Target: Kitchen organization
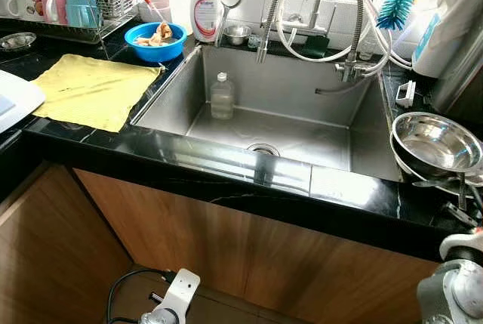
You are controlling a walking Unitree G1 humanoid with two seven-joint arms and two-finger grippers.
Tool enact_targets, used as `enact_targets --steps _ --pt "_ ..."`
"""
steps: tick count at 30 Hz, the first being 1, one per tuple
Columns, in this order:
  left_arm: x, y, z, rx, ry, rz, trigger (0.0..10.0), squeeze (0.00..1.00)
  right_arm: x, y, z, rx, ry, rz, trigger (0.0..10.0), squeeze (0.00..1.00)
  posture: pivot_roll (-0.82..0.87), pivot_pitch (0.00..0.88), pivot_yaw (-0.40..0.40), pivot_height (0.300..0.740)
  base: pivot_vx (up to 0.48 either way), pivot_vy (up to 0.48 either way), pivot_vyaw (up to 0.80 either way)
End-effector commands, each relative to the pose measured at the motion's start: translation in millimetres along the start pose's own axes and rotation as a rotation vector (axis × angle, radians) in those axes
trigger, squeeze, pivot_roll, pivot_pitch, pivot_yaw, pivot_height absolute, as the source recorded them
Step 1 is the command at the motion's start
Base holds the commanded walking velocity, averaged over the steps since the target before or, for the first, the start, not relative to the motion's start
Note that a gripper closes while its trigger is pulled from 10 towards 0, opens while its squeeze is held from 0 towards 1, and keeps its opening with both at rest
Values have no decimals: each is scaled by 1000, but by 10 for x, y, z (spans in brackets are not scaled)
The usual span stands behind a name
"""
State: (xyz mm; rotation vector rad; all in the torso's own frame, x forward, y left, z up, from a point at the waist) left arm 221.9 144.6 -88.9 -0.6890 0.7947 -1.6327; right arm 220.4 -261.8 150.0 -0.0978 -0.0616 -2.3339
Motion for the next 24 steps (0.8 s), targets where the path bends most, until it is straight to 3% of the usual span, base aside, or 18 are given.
enact_targets --steps 1,7,24 --pt "-1 -2 -33 -16 -3 2 10000 0 -28 -3 133 62 14 17 10000 0 -9 21 -42 740 0 0 0" --pt "4 -1 -28 -14 -8 1 10000 0 -85 -24 279 142 -19 35 10000 0 -11 23 -44 740 0 0 0" --pt "13 1 -20 -10 -17 1 10000 0 -57 -11 529 269 -69 -11 10000 0 -12 25 -48 740 0 0 0"
Point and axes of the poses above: a point about 5 cm out from each wrist's last joint towards the gripper, its own y axis pointing out of the wrist towards the gripper, its own z axis along the axis of the wrist's last joint, x = y × z, the point moved 2 cm from there along y, pointing out of the wrist towards the gripper, and after that the axes turned 15 degrees about -y, right-handed, at the moved point
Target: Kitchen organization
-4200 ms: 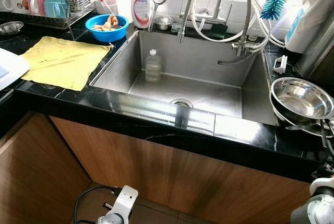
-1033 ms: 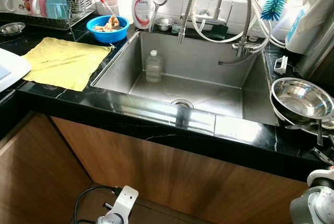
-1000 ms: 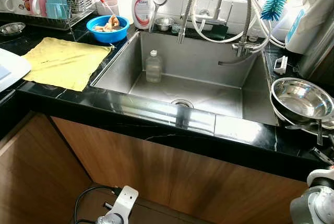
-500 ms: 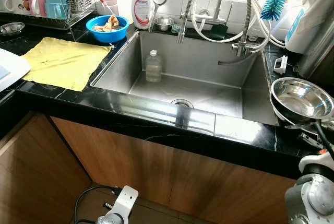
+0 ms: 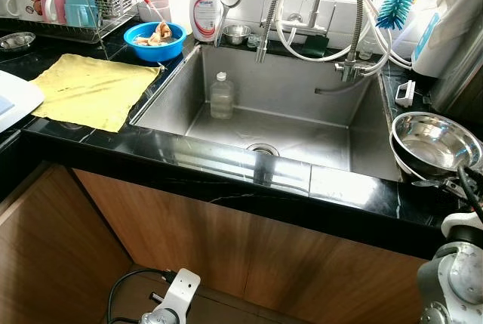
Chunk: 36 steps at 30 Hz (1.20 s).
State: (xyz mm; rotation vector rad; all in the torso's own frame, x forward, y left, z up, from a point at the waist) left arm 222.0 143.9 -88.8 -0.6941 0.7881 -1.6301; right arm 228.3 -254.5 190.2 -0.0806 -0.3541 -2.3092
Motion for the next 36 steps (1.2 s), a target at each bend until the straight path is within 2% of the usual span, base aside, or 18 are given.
enact_targets --steps 1,2,3,4,8,14,18,20,23,24,25,26,27,30,32,33,34,36 --pt "6 0 -21 -11 -10 1 10000 0 26 5 133 53 14 -14 10000 0 -13 26 -48 740 0 0 0" --pt "6 0 -20 -11 -10 1 10000 0 27 7 143 55 18 -17 10000 0 -13 26 -48 740 0 0 0" --pt "5 0 -20 -10 -11 1 10000 0 28 6 150 59 22 -18 3569 0 -12 25 -47 740 0 0 0" --pt "5 0 -20 -10 -11 1 10000 0 31 4 151 60 27 -22 0 0 -12 25 -47 740 0 0 0" --pt "4 -1 -22 -11 -11 1 10000 0 56 2 163 65 18 -38 0 0 -12 26 -47 740 0 0 0" --pt "4 -1 -22 -10 -13 1 10000 0 196 51 316 130 -73 -125 0 0 -13 27 -46 740 0 0 0" --pt "5 -1 -23 -10 -13 1 10000 0 239 82 399 158 -85 -156 0 0 -13 23 -46 740 0 0 0" --pt "5 -1 -23 -10 -14 1 10000 0 158 104 448 189 -97 -93 0 0 -13 22 -47 740 0 0 0" --pt "6 -1 -22 -9 -15 1 10000 0 -68 134 505 209 -26 81 0 0 -14 21 -47 740 0 0 0" --pt "9 -1 -24 -10 -14 1 10000 0 -257 123 546 213 24 226 2627 0 -16 19 -49 740 0 0 0" --pt "10 0 -25 -10 -14 0 10000 0 -333 109 581 232 20 286 6667 0 -16 19 -49 740 0 0 0" --pt "11 0 -26 -10 -15 0 10000 0 -422 85 638 271 -18 351 10000 0 -15 18 -49 740 0 0 0" --pt "11 -1 -26 -10 -15 0 10000 0 -439 80 650 280 -28 363 10000 0 -15 18 -49 740 0 0 0" --pt "13 -1 -29 -9 -19 2 10000 0 -505 103 694 281 44 408 10000 0 -11 15 -56 740 0 0 0" --pt "17 -1 -31 -8 -21 3 10000 0 -568 149 668 269 50 457 10000 0 -6 14 -59 740 0 0 0" --pt "19 -1 -32 -8 -22 3 10000 0 -604 156 664 270 55 486 10000 0 -5 11 -60 740 0 0 0" --pt "24 0 -36 -8 -23 3 10000 0 -735 169 645 260 67 586 10000 0 -3 7 -61 740 0 0 0" --pt "26 0 -38 -9 -23 3 10000 0 -774 174 633 258 52 612 10000 0 -3 7 -61 740 0 0 0"
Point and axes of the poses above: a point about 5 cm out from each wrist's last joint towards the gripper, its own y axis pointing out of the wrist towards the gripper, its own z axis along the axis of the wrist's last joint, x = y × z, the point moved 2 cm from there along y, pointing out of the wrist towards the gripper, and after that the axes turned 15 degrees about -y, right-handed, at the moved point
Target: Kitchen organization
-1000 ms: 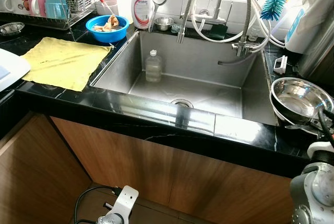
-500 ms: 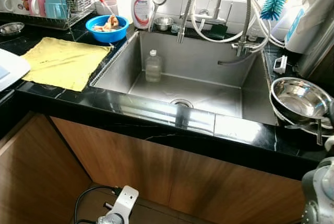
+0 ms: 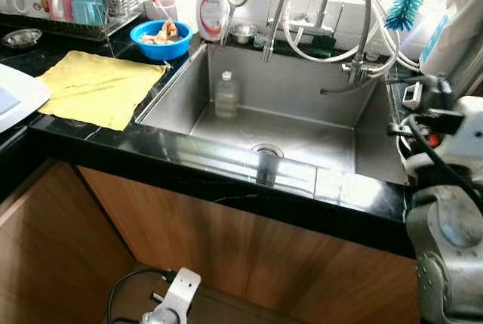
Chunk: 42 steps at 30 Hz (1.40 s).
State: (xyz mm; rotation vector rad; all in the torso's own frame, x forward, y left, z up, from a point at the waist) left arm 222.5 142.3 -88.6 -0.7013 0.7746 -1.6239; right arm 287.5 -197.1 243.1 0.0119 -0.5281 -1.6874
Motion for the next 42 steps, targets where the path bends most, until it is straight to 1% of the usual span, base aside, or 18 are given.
enact_targets --steps 1,2,3,6,9,11,14,15,17,22,24,26,28,29,30,31,37,42 --pt "11 -4 -47 -13 -9 2 10000 0 -78 49 -34 -13 -1 75 10000 0 -2 2 -63 740 0 0 0" --pt "12 -4 -48 -14 -9 2 10000 0 -107 65 -51 -20 -6 99 10000 0 -1 1 -64 740 0 0 0" --pt "14 -4 -50 -14 -10 3 10000 0 -148 142 -130 -48 3 144 10000 0 2 0 -65 740 0 0 0" --pt "17 -4 -54 -14 -11 4 10000 0 -131 244 -168 -35 -7 150 10000 0 11 0 -70 740 0 0 0" --pt "20 -4 -58 -14 -11 5 10000 0 -203 375 -254 -42 -20 223 10000 0 14 0 -71 740 0 0 0" --pt "22 -5 -62 -14 -13 5 10000 0 -243 415 -297 -48 -5 260 10000 0 23 0 -75 740 0 0 0" --pt "22 -5 -62 -13 -12 7 10000 0 -220 518 -427 -99 9 227 10000 0 24 0 -75 740 0 0 0" --pt "22 -5 -62 -13 -12 7 10000 0 -220 518 -427 -99 9 227 10000 0 24 0 -75 740 0 0 0" --pt "24 -6 -72 -15 -10 6 10000 0 -294 595 -520 -126 42 262 10000 0 31 0 -77 740 0 0 0" --pt "21 -8 -80 -16 -8 8 10000 0 -376 622 -610 -149 83 291 10000 0 36 0 -78 740 0 0 0" --pt "21 -9 -85 -17 -6 7 10000 0 -396 617 -688 -184 122 292 10000 0 44 0 -79 740 0 0 0" --pt "19 -10 -90 -18 -6 8 10000 0 -410 615 -838 -244 126 295 10000 0 48 0 -80 740 0 0 0" --pt "17 -11 -93 -18 -6 9 10000 0 -411 615 -887 -262 126 295 10000 0 51 0 -80 740 0 0 0" --pt "13 -12 -99 -20 -4 9 10000 0 -421 611 -928 -275 126 305 10000 388 51 0 -80 740 0 0 0" --pt "12 -13 -103 -21 -3 10 10000 0 -426 608 -951 -282 122 309 10000 388 51 0 -80 740 0 0 0" --pt "11 -13 -105 -21 -2 10 10000 0 -423 602 -973 -289 117 306 10000 1000 51 0 -79 740 0 0 0" --pt "7 -13 -98 -20 -3 10 10000 0 -454 577 -1059 -318 107 302 10000 1000 56 0 -75 740 0 0 0" --pt "-2 -13 -94 -19 -7 13 10000 0 -434 607 -1017 -294 98 272 10000 1000 59 20 -68 740 0 0 0"
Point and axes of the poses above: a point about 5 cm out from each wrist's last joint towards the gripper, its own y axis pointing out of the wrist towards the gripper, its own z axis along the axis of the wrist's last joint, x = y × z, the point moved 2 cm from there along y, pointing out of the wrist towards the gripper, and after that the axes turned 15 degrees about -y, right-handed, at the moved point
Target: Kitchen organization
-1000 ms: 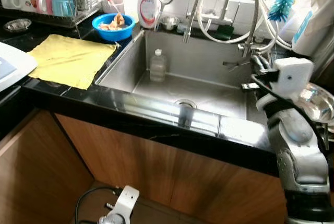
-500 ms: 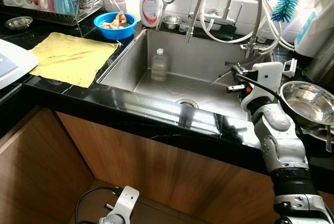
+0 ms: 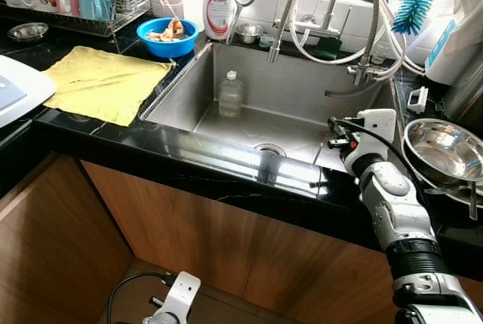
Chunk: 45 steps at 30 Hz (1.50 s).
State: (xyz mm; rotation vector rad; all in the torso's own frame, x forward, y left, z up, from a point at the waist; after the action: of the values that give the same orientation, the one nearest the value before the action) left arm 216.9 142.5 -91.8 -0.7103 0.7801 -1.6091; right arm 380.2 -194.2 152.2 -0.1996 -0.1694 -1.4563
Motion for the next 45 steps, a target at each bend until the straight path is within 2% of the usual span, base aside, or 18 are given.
enact_targets --steps 1,3,4,5,11,13,15,18,20,22,26,30,32,37,38,39,40,45 --pt "-11 -5 -31 -8 0 5 10000 0 42 27 94 28 -8 -26 10000 1000 59 20 -68 740 0 0 0" --pt "-16 -6 -32 -9 0 7 10000 0 27 28 196 71 -45 -38 10000 1000 57 23 -65 740 0 0 0" --pt "-20 -6 -34 -10 1 8 10000 0 14 25 247 89 -64 -47 10000 235 54 26 -63 740 0 0 0" --pt "-22 -6 -35 -11 2 9 10000 0 -2 16 325 120 -77 -61 10000 0 54 28 -62 740 0 0 0" --pt "-34 -8 -36 -14 7 10 10000 0 -82 -100 682 256 -158 -141 10000 0 46 42 -55 740 0 0 0" --pt "-35 -9 -42 -16 8 8 10000 0 -93 -273 848 326 -218 -243 10000 0 43 44 -55 740 0 0 0" --pt "-35 -9 -42 -16 8 8 10000 0 -93 -273 848 326 -218 -243 10000 0 43 44 -55 740 0 0 0" --pt "-34 -10 -49 -17 7 7 10000 0 -33 -593 838 340 -305 -403 10000 0 34 51 -52 740 0 0 0" --pt "-34 -10 -50 -18 7 6 10000 0 -23 -639 830 339 -315 -424 10000 0 34 51 -52 740 0 0 0" --pt "-35 -10 -51 -20 13 3 10000 0 125 -957 602 267 -347 -576 10000 0 22 59 -47 740 0 0 0" --pt "-35 -10 -50 -20 14 3 10000 0 224 -1127 466 207 -333 -661 10000 0 22 60 -46 740 0 0 0" --pt "-39 -10 -44 -23 23 -1 10000 0 409 -1493 169 82 -268 -786 10000 0 8 65 -40 740 0 0 0" --pt "-41 -10 -41 -22 23 -2 10000 0 433 -1564 81 59 -190 -802 10000 0 6 65 -39 740 0 0 0" --pt "-47 -9 -33 -21 24 -2 10000 0 462 -1668 7 42 -154 -831 10000 0 6 67 -35 740 0 0 0" --pt "-48 -9 -31 -21 25 -2 10000 0 451 -1677 -5 40 -137 -832 10000 906 6 67 -34 740 0 0 0" --pt "-48 -9 -31 -21 25 -2 10000 0 451 -1677 -5 40 -137 -832 10000 906 6 67 -34 740 0 0 0" --pt "-49 -9 -29 -21 25 -2 10000 0 436 -1680 -14 40 -122 -828 10000 1000 7 68 -34 740 0 0 0" --pt "-54 -9 -23 -20 29 -3 10000 0 362 -1708 16 46 -111 -813 10000 1000 7 71 -30 740 0 0 0"
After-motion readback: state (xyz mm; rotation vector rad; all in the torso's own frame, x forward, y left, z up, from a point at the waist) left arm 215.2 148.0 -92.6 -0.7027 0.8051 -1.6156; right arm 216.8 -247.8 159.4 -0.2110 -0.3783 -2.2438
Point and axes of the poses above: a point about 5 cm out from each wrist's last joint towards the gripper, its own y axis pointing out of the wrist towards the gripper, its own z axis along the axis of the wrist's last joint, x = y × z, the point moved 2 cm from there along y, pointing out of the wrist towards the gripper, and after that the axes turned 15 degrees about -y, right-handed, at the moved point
